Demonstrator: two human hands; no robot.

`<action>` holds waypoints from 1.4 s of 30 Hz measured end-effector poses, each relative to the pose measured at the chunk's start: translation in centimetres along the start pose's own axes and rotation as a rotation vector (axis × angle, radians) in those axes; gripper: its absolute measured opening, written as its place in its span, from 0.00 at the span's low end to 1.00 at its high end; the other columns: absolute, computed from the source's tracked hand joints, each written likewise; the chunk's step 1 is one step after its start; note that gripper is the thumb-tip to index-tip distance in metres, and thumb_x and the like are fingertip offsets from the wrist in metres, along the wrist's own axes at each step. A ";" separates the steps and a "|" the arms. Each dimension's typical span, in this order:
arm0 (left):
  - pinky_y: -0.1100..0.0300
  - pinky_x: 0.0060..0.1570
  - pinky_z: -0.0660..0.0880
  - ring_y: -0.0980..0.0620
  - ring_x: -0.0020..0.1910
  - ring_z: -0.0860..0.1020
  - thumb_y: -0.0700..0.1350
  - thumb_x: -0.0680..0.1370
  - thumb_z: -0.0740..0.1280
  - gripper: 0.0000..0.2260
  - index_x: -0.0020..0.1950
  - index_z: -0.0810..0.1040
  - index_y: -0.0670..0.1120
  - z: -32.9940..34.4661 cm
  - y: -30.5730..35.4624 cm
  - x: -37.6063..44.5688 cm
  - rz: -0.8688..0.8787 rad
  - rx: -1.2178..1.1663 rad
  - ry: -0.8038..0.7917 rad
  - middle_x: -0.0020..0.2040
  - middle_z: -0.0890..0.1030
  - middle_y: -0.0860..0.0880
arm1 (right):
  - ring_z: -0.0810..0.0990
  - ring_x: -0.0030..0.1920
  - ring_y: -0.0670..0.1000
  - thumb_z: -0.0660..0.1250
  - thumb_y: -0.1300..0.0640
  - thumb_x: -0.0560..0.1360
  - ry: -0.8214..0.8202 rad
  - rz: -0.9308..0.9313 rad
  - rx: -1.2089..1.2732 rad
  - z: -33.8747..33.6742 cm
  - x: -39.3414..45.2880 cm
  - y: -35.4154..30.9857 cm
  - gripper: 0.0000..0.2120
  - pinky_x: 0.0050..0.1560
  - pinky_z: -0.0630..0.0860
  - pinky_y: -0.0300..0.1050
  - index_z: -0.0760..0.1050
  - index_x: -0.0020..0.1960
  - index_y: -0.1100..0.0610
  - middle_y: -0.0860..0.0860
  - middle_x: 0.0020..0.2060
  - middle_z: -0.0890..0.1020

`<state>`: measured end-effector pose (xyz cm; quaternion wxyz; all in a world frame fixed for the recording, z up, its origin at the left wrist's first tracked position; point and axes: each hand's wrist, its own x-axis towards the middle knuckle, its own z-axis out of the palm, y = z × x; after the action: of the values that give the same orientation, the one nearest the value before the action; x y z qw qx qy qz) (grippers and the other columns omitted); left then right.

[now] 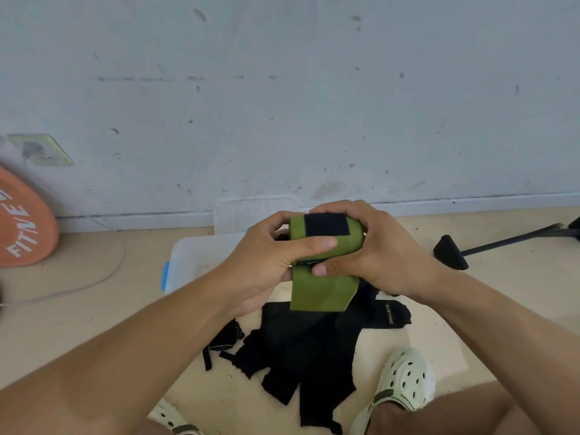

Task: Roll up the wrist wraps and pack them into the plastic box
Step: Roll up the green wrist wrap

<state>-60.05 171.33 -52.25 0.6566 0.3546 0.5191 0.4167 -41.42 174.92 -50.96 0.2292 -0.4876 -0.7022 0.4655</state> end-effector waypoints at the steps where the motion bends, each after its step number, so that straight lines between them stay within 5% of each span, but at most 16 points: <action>1: 0.50 0.48 0.84 0.45 0.52 0.87 0.43 0.63 0.81 0.26 0.60 0.82 0.45 -0.1 0.1 0.0 0.007 0.003 0.011 0.56 0.86 0.43 | 0.83 0.56 0.43 0.86 0.58 0.62 -0.030 0.024 0.055 -0.1 0.0 0.0 0.34 0.57 0.81 0.41 0.78 0.62 0.40 0.44 0.57 0.82; 7: 0.51 0.49 0.85 0.49 0.51 0.86 0.39 0.59 0.84 0.28 0.57 0.82 0.50 -1.0 0.3 0.5 0.125 0.079 0.097 0.54 0.84 0.48 | 0.85 0.60 0.54 0.76 0.48 0.69 -0.175 0.224 0.530 -0.8 0.0 -0.4 0.31 0.62 0.82 0.51 0.74 0.71 0.48 0.55 0.64 0.82; 11: 0.62 0.44 0.81 0.55 0.46 0.85 0.32 0.64 0.82 0.27 0.57 0.80 0.52 -1.0 0.0 0.4 0.228 0.196 0.082 0.47 0.85 0.55 | 0.84 0.61 0.60 0.73 0.46 0.74 -0.181 0.231 0.535 -0.1 0.0 0.1 0.25 0.68 0.77 0.63 0.76 0.68 0.54 0.58 0.62 0.84; 17: 0.52 0.50 0.84 0.50 0.53 0.86 0.41 0.61 0.83 0.32 0.63 0.79 0.50 -0.9 0.4 0.0 0.119 0.100 0.015 0.55 0.86 0.51 | 0.85 0.58 0.59 0.76 0.55 0.69 -0.078 0.177 0.596 -0.1 0.0 0.0 0.26 0.60 0.82 0.57 0.76 0.66 0.55 0.58 0.64 0.81; 22: 0.48 0.51 0.84 0.46 0.54 0.86 0.55 0.71 0.74 0.23 0.62 0.82 0.44 -0.9 1.3 -0.2 -0.044 -0.098 -0.011 0.54 0.87 0.48 | 0.86 0.51 0.58 0.77 0.65 0.72 -0.004 0.112 0.519 0.2 -0.1 0.1 0.25 0.58 0.83 0.57 0.75 0.64 0.51 0.54 0.63 0.80; 28: 0.48 0.53 0.83 0.43 0.52 0.86 0.47 0.79 0.71 0.17 0.66 0.81 0.41 -1.0 1.1 0.0 -0.095 -0.177 0.012 0.58 0.86 0.44 | 0.83 0.59 0.57 0.80 0.67 0.69 0.049 0.047 0.405 0.5 -0.2 0.1 0.26 0.55 0.84 0.58 0.78 0.59 0.45 0.47 0.60 0.82; 37: 0.44 0.60 0.82 0.45 0.55 0.85 0.39 0.64 0.77 0.26 0.63 0.82 0.44 -1.6 1.1 0.5 0.006 -0.158 0.024 0.60 0.84 0.42 | 0.86 0.55 0.54 0.70 0.41 0.72 -0.069 0.220 0.576 -0.2 0.0 -0.5 0.23 0.63 0.81 0.59 0.79 0.65 0.48 0.56 0.60 0.84; 42: 0.44 0.59 0.82 0.47 0.56 0.85 0.38 0.62 0.78 0.26 0.61 0.83 0.46 -1.6 1.0 0.5 0.002 -0.134 -0.016 0.59 0.84 0.44 | 0.85 0.55 0.57 0.71 0.46 0.73 -0.073 0.249 0.625 -0.4 -0.2 -0.5 0.21 0.61 0.82 0.58 0.80 0.64 0.52 0.60 0.60 0.84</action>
<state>-61.77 172.27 -51.86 0.6826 0.3137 0.4846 0.4481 -41.25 174.87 -50.28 0.2837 -0.4589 -0.4681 0.6998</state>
